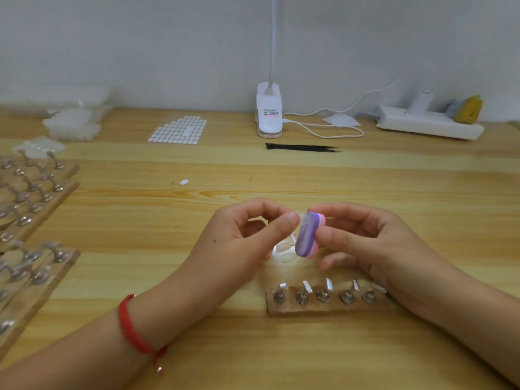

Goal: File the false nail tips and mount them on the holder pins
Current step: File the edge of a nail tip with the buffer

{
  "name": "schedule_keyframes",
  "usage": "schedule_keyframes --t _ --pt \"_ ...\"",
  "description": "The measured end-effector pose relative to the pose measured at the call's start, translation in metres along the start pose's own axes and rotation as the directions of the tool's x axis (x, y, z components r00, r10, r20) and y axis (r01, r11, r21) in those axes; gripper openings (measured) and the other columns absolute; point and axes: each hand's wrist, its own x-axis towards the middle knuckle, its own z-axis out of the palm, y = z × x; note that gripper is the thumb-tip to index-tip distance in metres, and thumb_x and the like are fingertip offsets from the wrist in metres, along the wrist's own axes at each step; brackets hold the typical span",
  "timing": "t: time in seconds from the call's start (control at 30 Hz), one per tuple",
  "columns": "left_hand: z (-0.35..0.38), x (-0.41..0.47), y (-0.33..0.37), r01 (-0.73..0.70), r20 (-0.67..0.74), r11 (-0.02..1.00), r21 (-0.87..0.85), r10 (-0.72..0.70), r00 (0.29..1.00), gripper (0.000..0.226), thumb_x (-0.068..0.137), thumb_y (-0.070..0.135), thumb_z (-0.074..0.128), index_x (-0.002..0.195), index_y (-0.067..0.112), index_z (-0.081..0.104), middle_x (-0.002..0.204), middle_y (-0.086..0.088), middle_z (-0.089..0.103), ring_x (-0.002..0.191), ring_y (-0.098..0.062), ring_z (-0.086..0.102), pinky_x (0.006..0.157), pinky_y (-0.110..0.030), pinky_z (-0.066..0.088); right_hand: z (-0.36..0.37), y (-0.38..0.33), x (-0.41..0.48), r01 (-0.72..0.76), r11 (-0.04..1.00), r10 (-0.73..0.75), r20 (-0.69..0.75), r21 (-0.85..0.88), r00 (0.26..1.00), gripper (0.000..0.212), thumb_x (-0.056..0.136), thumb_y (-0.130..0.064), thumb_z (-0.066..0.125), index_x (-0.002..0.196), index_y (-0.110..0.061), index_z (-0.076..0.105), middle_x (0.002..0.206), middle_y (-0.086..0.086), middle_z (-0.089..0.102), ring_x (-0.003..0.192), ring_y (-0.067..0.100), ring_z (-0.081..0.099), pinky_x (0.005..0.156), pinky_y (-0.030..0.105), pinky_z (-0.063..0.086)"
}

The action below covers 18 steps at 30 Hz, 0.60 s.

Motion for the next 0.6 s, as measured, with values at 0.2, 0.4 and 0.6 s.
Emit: schedule_keyframes --t 0.2,0.4,0.6 --pt "-0.0003 0.0005 0.0002 0.023 -0.050 1.000 0.005 -0.023 0.998 0.033 0.061 0.055 0.064 0.075 0.025 0.070 0.046 0.006 0.046 0.044 -0.008 0.038 0.044 -0.015 0.031 0.0006 -0.0003 -0.0005 -0.007 1.000 0.006 -0.011 -0.021 1.000 0.034 0.067 -0.027 0.080 0.100 -0.021 0.077 0.095 0.010 0.075 0.078 0.018 0.072 0.063 0.021 0.056" --pt "0.0004 -0.0010 0.0015 0.007 0.009 1.000 0.012 -0.007 1.000 0.029 0.068 0.040 0.065 0.076 0.013 0.072 0.041 0.012 0.047 0.040 -0.004 0.040 0.043 -0.009 0.031 0.0012 -0.0028 -0.0008 -0.051 0.998 0.051 -0.007 -0.025 0.999 0.034 0.067 -0.023 0.080 0.100 -0.018 0.077 0.095 0.012 0.076 0.079 0.018 0.073 0.063 0.021 0.056" --pt "0.0005 -0.0017 0.0020 0.002 -0.002 1.000 -0.009 -0.002 1.000 0.017 0.076 0.030 0.066 0.074 0.013 0.069 0.041 0.013 0.046 0.038 0.000 0.037 0.041 -0.007 0.031 0.0038 -0.0042 -0.0016 -0.063 0.998 0.063 -0.004 -0.031 0.998 0.031 0.067 -0.023 0.085 0.097 -0.020 0.078 0.090 0.013 0.076 0.074 0.017 0.073 0.063 0.020 0.057"
